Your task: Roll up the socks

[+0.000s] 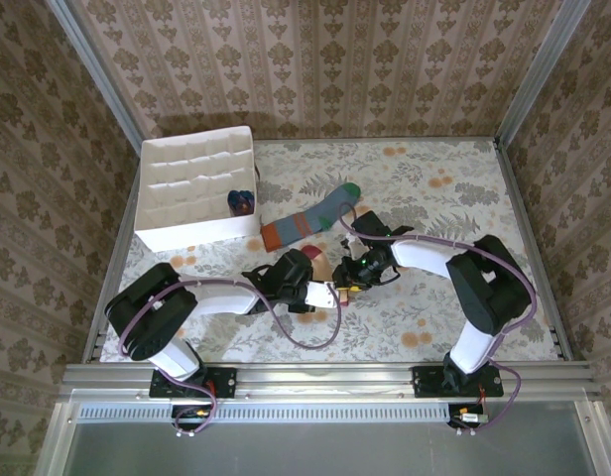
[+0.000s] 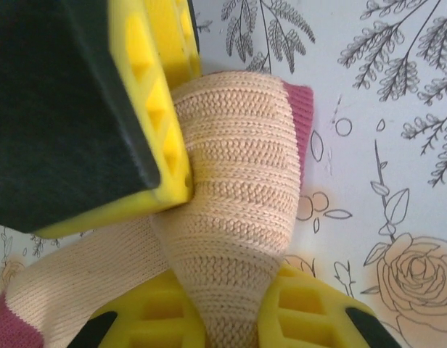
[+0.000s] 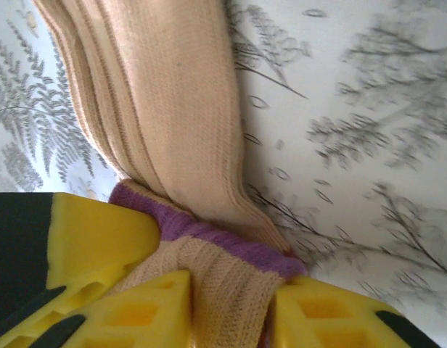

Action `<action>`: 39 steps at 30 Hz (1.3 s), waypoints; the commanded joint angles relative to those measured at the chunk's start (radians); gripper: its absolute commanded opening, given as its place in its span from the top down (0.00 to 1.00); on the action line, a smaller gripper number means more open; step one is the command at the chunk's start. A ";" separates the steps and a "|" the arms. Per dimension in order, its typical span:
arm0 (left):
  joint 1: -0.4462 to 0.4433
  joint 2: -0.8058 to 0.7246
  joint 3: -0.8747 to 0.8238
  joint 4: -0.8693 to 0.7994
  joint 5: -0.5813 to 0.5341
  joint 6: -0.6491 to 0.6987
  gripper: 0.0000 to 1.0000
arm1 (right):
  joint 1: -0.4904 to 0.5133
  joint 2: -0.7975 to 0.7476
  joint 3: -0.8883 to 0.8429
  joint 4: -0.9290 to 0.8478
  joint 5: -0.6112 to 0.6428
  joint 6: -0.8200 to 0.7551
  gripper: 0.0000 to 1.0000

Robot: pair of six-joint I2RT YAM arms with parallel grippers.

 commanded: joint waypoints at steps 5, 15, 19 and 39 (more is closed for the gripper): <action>-0.027 0.033 -0.033 0.051 0.038 0.028 1.00 | -0.040 -0.090 0.105 -0.180 0.153 -0.054 0.62; -0.066 0.066 -0.036 0.092 0.038 0.046 1.00 | 0.083 0.235 0.317 -0.125 0.132 -0.060 0.79; -0.075 0.044 -0.065 0.097 0.023 0.030 1.00 | 0.077 0.300 0.287 -0.121 0.210 -0.016 0.82; 0.044 -0.017 -0.100 -0.017 0.299 -0.337 1.00 | -0.034 0.263 0.124 0.011 0.320 0.044 0.85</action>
